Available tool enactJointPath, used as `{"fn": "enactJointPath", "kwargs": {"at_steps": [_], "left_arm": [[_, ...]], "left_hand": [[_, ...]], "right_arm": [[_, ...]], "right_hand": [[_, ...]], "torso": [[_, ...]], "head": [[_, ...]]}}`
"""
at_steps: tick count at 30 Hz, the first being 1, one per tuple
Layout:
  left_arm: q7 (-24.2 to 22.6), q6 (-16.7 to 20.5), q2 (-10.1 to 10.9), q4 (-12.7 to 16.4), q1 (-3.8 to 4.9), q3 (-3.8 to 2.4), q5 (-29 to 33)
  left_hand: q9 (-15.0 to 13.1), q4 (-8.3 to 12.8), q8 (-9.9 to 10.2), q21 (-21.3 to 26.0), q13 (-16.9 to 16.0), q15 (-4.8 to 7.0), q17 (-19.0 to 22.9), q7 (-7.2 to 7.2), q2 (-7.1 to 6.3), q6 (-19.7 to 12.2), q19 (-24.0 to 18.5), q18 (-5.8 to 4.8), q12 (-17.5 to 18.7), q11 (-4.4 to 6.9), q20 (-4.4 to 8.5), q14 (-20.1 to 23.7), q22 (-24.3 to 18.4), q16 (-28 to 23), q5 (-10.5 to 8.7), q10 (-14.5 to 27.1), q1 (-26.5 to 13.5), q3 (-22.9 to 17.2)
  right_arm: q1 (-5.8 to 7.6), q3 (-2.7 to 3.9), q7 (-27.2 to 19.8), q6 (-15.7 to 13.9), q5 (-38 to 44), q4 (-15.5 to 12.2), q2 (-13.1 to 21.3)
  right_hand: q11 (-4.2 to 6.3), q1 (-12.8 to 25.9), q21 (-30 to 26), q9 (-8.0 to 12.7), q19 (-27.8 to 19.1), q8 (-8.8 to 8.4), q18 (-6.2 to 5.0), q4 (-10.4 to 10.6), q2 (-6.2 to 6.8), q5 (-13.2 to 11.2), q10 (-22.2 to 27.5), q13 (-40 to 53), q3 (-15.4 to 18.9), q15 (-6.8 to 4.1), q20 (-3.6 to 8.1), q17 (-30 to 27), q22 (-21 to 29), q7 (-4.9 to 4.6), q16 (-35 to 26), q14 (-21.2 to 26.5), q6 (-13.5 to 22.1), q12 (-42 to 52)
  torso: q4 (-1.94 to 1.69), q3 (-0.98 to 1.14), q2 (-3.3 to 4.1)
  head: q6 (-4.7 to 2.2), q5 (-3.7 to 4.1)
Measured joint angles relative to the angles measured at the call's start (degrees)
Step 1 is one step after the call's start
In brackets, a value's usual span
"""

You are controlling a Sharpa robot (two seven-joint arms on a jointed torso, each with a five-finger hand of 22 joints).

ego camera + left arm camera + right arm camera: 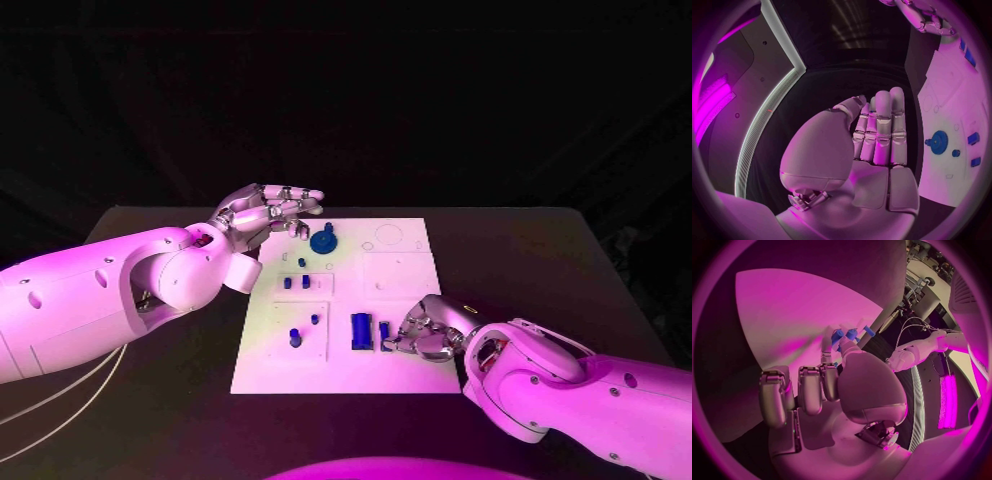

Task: Assemble the parts on the task board

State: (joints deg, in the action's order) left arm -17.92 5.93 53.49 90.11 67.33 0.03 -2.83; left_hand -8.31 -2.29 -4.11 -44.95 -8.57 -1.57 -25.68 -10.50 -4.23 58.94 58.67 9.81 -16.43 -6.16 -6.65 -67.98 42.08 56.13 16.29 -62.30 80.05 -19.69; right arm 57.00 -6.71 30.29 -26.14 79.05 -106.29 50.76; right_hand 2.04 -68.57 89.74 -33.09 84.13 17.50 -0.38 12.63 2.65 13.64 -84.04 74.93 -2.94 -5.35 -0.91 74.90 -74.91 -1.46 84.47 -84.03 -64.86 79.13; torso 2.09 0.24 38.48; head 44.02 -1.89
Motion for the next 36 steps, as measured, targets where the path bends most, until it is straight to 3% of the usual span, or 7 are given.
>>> {"fn": "enactJointPath", "kwargs": {"at_steps": [13, 24, 27, 29, 32, 34, 36], "left_arm": [[0.0, 0.0, 0.0, -0.1, -0.01, 0.00, 0.0], [0.1, 0.0, 0.0, -0.3, -0.01, 0.01, 0.0], [0.1, 0.0, 0.0, -0.4, -0.01, 0.01, 0.0], [0.1, 0.0, 0.0, -0.6, -0.01, 0.01, 0.0], [0.1, 0.0, -0.2, -1.0, -0.07, 0.01, 0.0], [0.1, 0.0, -0.3, -1.4, -0.16, 0.03, 0.0], [0.0, 0.0, -0.6, -2.0, -0.33, 0.08, 0.0]], "left_hand": [[0.0, 0.0, 0.0, 0.0, 0.0, 0.00, 0.0, 0.00, 0.00, 0.0, 0.0, 0.00, 0.0, 0.00, 0.00, 0.0, 0.0, 0.0, 0.00, 0.0, 0.0, 0.0], [0.0, 0.0, 0.0, 0.0, 0.0, 0.00, 0.1, 0.00, 0.00, 0.0, 0.0, 0.00, 0.0, 0.00, 0.00, 0.0, 0.0, 0.0, 0.00, 0.0, 0.0, 0.0], [0.0, 0.0, 0.0, 0.0, 0.0, 0.00, 0.1, 0.00, 0.00, 0.0, 0.0, 0.00, 0.0, 0.00, 0.00, 0.0, 0.0, 0.0, 0.00, 0.0, 0.0, 0.0], [0.0, 0.0, 0.0, 0.0, 0.0, 0.00, 0.1, 0.00, 0.00, 0.0, 0.0, 0.00, 0.0, 0.00, 0.00, 0.0, 0.0, 0.0, 0.00, 0.0, 0.0, 0.0], [0.0, 0.0, 0.0, 0.0, 0.0, 0.00, 0.1, 0.00, 0.00, 0.0, 0.0, 0.00, 0.0, 0.00, 0.00, 0.0, 0.0, 0.0, 0.00, 0.0, 0.0, 0.0], [0.0, 0.0, 0.0, 0.1, 0.0, 0.00, 0.1, 0.00, 0.00, 0.0, 0.1, 0.00, 0.0, 0.00, -0.13, 0.0, 0.0, 0.0, 0.00, 0.0, 0.0, 0.0], [0.0, -0.2, 0.0, 0.2, 0.0, -0.17, 0.2, -0.03, -0.39, 0.0, 0.2, 0.00, 0.0, -0.11, -0.20, 0.2, -0.1, 0.0, 0.00, 0.1, -0.4, 0.2]], "right_arm": [[-0.63, 0.02, 0.1, 0.9, 0.6, 2.3, -1.7], [-0.67, 0.03, -0.6, -0.4, 1.0, 0.8, 0.3], [-0.28, 0.08, -2.2, -1.5, 0.1, 0.1, 1.2], [0.46, 0.13, -4.7, -2.3, -1.8, -0.3, 1.9], [2.12, 0.18, -9.6, -3.0, -6.8, -0.1, 2.8], [3.22, 0.24, -13.1, -3.2, -10.9, 0.5, 3.1], [4.59, 0.24, -17.4, -3.2, -16.6, 2.2, 3.1]], "right_hand": [[0.18, -1.8, 0.0, -0.1, 0.0, 0.21, 0.00, -1.5, -0.44, -0.4, 0.2, 0.0, -0.1, -0.21, 0.00, 0.0, 0.0, 0.00, 0.0, 0.2, 0.0, 0.1], [0.20, -1.2, 0.0, -0.1, 0.0, 0.21, 0.00, -0.3, -0.94, -0.7, 0.2, 0.0, 1.1, -0.21, -0.01, 0.0, 0.0, 0.00, 0.0, 0.2, 0.0, 0.2], [0.20, -0.6, 0.0, 0.0, 0.0, 0.14, 0.00, 0.0, -0.60, -0.7, 0.2, 0.0, 1.8, -0.21, -0.01, 0.0, 0.0, -0.45, -0.9, 0.2, 1.1, -1.4], [-0.08, -0.6, -0.3, 0.4, 0.0, -0.81, 0.00, 0.0, -0.60, -0.7, 0.4, 0.1, 2.2, -0.16, -0.01, 0.0, 0.0, -1.04, -2.1, 0.2, 2.4, -3.8], [-1.64, -1.4, -5.5, 1.4, -0.2, -2.84, -0.15, -0.3, -0.74, 0.4, 3.0, 0.3, 2.8, 0.85, -0.49, -0.5, 0.0, -2.35, -5.4, 0.0, 5.0, -9.8], [-2.39, -3.3, -14.7, 2.1, -0.6, -4.32, -2.50, -0.7, -1.11, 1.2, 7.7, -1.7, 3.3, 1.72, -1.45, -6.8, 0.0, -3.38, -11.0, 0.2, 6.7, -19.0], [-3.27, -5.0, -25.8, 2.6, -4.0, -5.49, -4.54, -1.0, -1.38, 1.2, 13.5, -7.0, 3.6, 2.52, -2.21, -14.8, 0.0, -4.38, -18.7, 2.3, 8.0, -29.7]], "torso": [[-0.02, -0.01, 0.05], [-0.01, -0.01, -0.02], [0.02, -0.03, -0.04], [0.03, -0.07, -0.08], [0.03, -0.14, -0.20], [0.05, -0.24, -0.38], [0.07, -0.40, -0.62]], "head": [[0.13, -0.08], [-0.02, -0.08], [-0.16, -0.08], [-0.36, -0.04], [-0.69, 0.09], [-0.96, 0.18], [-1.25, 0.34]]}}
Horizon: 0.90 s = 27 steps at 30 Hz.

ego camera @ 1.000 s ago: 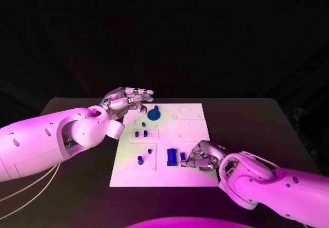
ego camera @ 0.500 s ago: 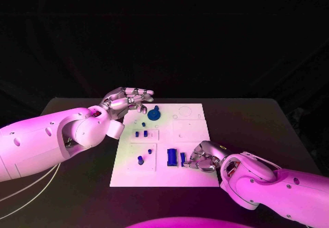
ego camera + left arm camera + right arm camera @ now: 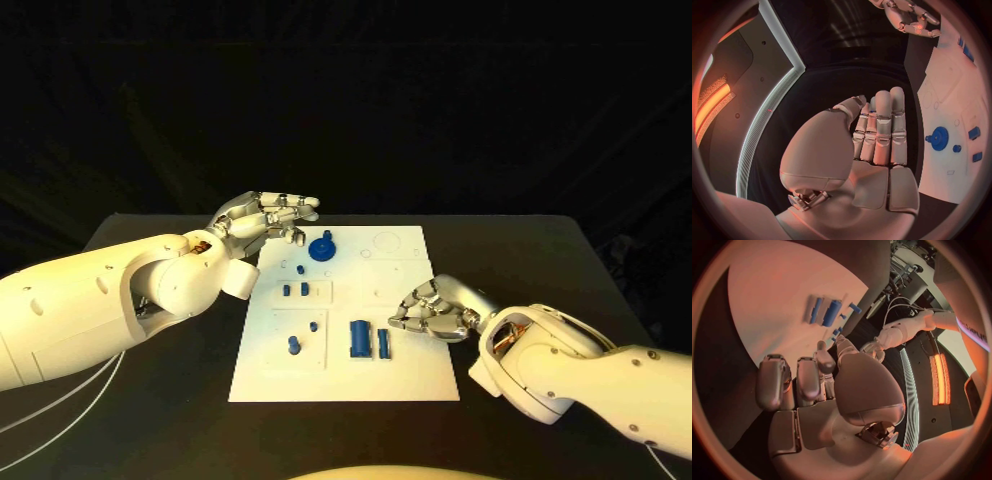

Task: Assemble the parts on the task board

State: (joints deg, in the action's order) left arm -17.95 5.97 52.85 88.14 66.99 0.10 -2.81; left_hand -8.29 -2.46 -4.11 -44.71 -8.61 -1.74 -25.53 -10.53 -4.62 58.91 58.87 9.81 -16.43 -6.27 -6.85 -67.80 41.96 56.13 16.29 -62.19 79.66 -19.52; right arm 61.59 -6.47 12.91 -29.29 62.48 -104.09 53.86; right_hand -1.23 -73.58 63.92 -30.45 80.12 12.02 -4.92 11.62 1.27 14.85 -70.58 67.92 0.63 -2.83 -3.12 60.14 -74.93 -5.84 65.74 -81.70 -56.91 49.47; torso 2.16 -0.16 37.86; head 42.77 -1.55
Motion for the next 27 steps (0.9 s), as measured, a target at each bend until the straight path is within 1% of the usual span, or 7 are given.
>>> {"fn": "enactJointPath", "kwargs": {"at_steps": [4, 9, 11, 15, 20, 23, 27], "left_arm": [[-0.3, 0.2, -1.0, -1.9, -0.53, 0.08, 0.3], [-1.1, 1.0, -3.0, -5.4, -1.49, 0.19, 1.2], [-1.7, 1.6, -4.4, -7.6, -1.76, 0.19, 2.0], [-3.1, 3.2, -6.7, -11.6, -2.15, 0.16, 4.0], [-4.7, 5.5, -9.1, -15.4, -3.00, 0.14, 6.6], [-5.6, 7.1, -10.6, -17.2, -3.53, 0.14, 8.0], [-6.7, 8.8, -11.8, -18.8, -4.05, 0.14, 9.5]], "left_hand": [[0.0, -0.8, 0.0, 0.8, 0.0, -0.22, 0.4, -0.19, -0.55, -0.2, -0.2, -0.01, -0.3, 0.13, -0.23, 0.8, -0.3, -0.6, 0.00, 0.3, -1.3, 0.8], [0.0, -1.3, -0.3, 5.5, 0.6, -0.92, 3.6, -0.19, -0.82, -0.2, -4.4, -0.02, -0.1, -0.50, -1.06, 6.7, -2.8, -6.8, 0.00, 1.5, -1.6, 1.2], [0.0, -1.4, -0.3, 9.7, 1.5, -1.71, 6.6, -0.20, -0.67, -0.2, -7.1, -0.01, 0.9, -0.89, -1.92, 9.2, -5.4, -12.4, 0.00, 1.9, -1.7, 1.1], [0.7, -2.1, -0.3, 19.8, 3.9, -3.87, 12.9, -0.47, -0.67, -1.3, -12.6, 0.00, 3.8, -2.01, -5.03, 12.7, -12.0, -26.2, 0.00, 2.5, -1.7, 0.4], [3.3, -2.7, 0.2, 31.7, 4.9, -7.07, 19.0, -0.90, -0.89, -5.5, -18.8, -0.96, 8.8, -4.28, -9.15, 18.1, -20.3, -40.6, -0.21, 5.0, -2.1, 2.9], [4.5, -2.2, 0.2, 36.7, 4.9, -8.47, 21.7, 0.90, 0.74, -7.7, -17.4, -0.95, 12.2, -5.60, -9.79, 17.6, -25.0, -48.0, -0.21, 6.3, -2.0, 6.7], [4.6, -1.8, 0.2, 38.5, 5.0, -8.90, 21.9, 0.95, 1.23, -8.1, -16.4, -0.97, 12.8, -6.31, -9.82, 17.5, -27.0, -50.8, -0.21, 7.5, -1.6, 8.7]], "right_arm": [[2.40, 0.00, -7.6, 0.7, -12.1, 5.5, -0.8], [4.14, 0.06, -14.3, 2.0, -25.0, 12.8, -2.8], [4.71, 0.16, -17.1, 2.9, -30.6, 16.6, -4.2], [5.49, 0.57, -21.5, 4.7, -38.6, 23.1, -7.4], [5.75, 0.82, -25.2, 6.7, -44.6, 29.6, -11.0], [5.83, 0.93, -26.9, 7.6, -47.1, 32.6, -12.7], [5.90, 0.99, -28.4, 8.5, -49.1, 35.1, -13.9]], "right_hand": [[-1.87, -4.1, -32.7, 1.5, -12.9, -2.32, -4.84, -0.8, -0.52, -0.3, 10.0, -12.0, -0.5, 1.87, -1.63, -19.8, 8.0, -1.76, -22.7, 8.3, 2.5, -17.7], [-3.57, -7.5, -47.0, 4.8, -20.3, -4.87, -4.83, -0.1, -0.81, -2.2, 12.1, -26.3, -1.7, 4.46, -4.24, -27.1, 18.0, -2.72, -37.3, 15.3, 3.5, -29.8], [-4.80, -8.4, -52.7, 7.2, -23.2, -6.71, -5.09, 0.4, -0.29, -2.9, 10.8, -34.9, -2.2, 5.67, -5.79, -29.6, 23.7, -3.60, -42.9, 17.1, 3.1, -35.2], [-6.20, -9.1, -59.5, 11.9, -25.7, -8.28, -5.30, 0.5, -0.19, -3.3, 10.5, -47.1, -2.2, 8.61, -8.69, -34.4, 33.1, -3.64, -52.8, 22.2, 3.1, -41.6], [-8.33, -8.2, -60.3, 16.0, -33.2, -8.28, -5.29, -0.1, -1.07, -4.0, 12.1, -54.3, -0.7, 10.90, -11.62, -42.0, 42.5, -3.49, -60.3, 24.6, 4.6, -45.1], [-8.90, -6.6, -60.3, 20.4, -34.4, -8.49, -5.29, -2.3, -2.64, -4.0, 13.0, -60.7, 1.5, 11.34, -12.75, -49.7, 51.1, -3.68, -62.1, 24.8, 5.2, -45.7], [-9.32, -5.5, -60.3, 23.2, -34.7, -8.50, -5.29, -4.0, -3.29, -4.2, 13.5, -64.0, 2.7, 11.52, -12.98, -54.0, 56.0, -3.97, -62.2, 25.0, 5.5, -45.7]], "torso": [[0.11, -0.56, -0.86], [0.19, -1.42, -2.23], [0.23, -1.80, -2.91], [0.42, -2.31, -3.92], [0.66, -2.64, -5.16], [0.65, -2.74, -5.77], [0.53, -2.75, -6.54]], "head": [[-0.90, 0.21], [-2.66, 0.26], [-3.98, 0.31], [-6.14, 0.32], [-7.89, 0.28], [-8.32, 0.23], [-8.51, 0.16]]}}
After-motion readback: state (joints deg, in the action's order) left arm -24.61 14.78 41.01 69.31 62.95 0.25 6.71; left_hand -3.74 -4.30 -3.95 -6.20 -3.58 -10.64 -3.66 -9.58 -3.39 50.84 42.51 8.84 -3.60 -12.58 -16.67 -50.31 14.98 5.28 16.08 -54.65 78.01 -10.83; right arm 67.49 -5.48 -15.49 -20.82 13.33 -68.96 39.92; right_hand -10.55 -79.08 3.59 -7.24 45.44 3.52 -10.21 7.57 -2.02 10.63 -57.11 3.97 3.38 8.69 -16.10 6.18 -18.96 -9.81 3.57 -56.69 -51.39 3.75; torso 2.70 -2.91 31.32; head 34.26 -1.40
